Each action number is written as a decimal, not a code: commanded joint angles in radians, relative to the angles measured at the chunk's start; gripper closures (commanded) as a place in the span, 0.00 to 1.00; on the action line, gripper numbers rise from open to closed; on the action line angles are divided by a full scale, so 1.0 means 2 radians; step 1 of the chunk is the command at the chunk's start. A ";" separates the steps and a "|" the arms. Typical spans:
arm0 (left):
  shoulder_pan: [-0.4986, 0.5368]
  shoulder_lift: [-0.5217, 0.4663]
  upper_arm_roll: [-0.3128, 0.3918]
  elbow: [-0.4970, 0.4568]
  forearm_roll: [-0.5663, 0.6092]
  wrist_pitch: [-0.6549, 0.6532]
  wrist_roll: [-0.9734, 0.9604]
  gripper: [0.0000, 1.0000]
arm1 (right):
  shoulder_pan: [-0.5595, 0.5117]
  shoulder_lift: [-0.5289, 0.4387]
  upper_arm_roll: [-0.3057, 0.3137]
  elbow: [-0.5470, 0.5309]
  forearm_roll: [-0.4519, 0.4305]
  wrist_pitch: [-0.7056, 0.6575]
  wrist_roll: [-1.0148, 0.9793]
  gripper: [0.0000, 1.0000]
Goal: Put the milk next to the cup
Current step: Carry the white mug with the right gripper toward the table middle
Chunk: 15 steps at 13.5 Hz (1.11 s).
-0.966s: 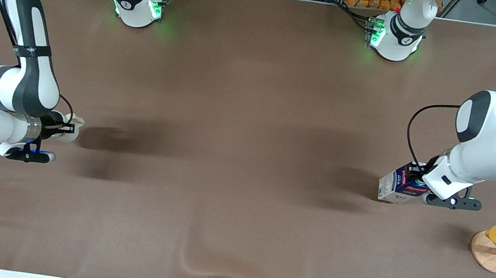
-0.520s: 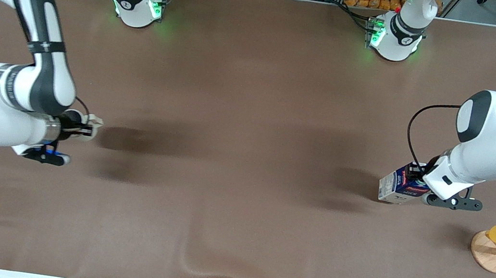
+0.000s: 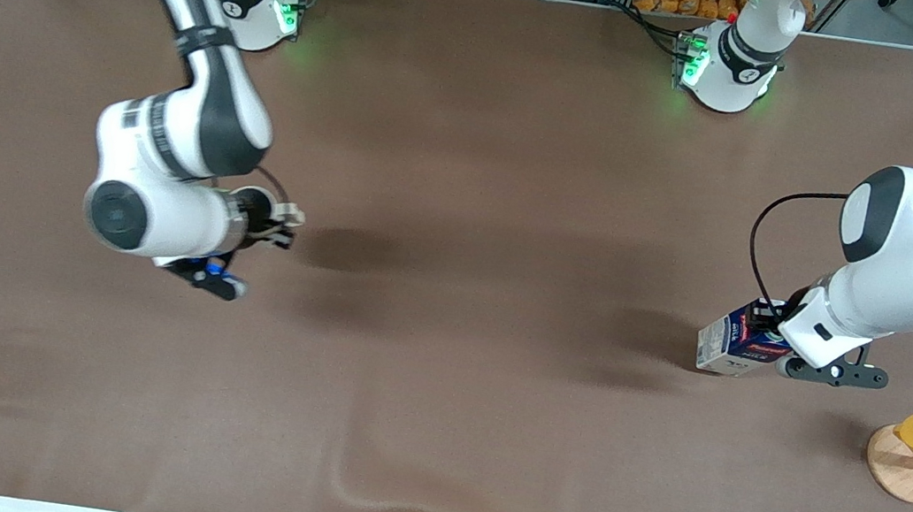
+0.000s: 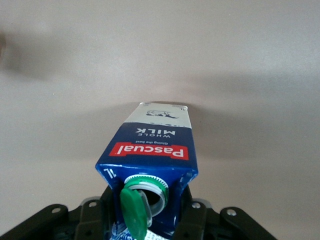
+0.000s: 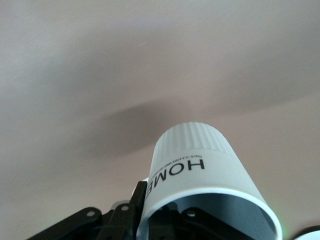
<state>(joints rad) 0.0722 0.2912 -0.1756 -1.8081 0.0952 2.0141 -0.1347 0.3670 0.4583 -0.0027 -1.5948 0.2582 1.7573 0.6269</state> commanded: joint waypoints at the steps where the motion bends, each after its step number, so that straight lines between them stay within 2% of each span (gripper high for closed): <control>1: 0.002 -0.006 -0.002 0.002 0.005 -0.010 0.011 0.50 | 0.047 0.012 -0.007 -0.001 0.019 0.055 0.050 1.00; 4: 0.002 -0.008 -0.002 0.002 0.005 -0.011 0.011 0.50 | 0.091 0.046 -0.007 0.002 0.017 0.156 0.078 1.00; 6: 0.001 -0.010 -0.002 0.003 0.005 -0.015 0.011 0.50 | 0.110 0.081 -0.007 0.011 0.019 0.201 0.106 1.00; 9: 0.001 -0.011 -0.003 0.008 0.005 -0.018 0.011 0.50 | 0.137 0.135 -0.008 0.078 0.016 0.210 0.139 1.00; 14: 0.004 -0.014 -0.002 0.011 0.005 -0.032 0.019 0.50 | 0.115 0.146 -0.007 0.095 0.020 0.229 0.138 1.00; 15: 0.004 -0.014 -0.002 0.011 0.005 -0.035 0.020 0.50 | 0.115 0.145 -0.007 0.103 0.026 0.226 0.139 0.74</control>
<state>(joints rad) 0.0739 0.2848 -0.1766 -1.7853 0.0952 1.9703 -0.1154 0.6098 0.7347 -0.0238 -1.4410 0.2776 2.2250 0.8946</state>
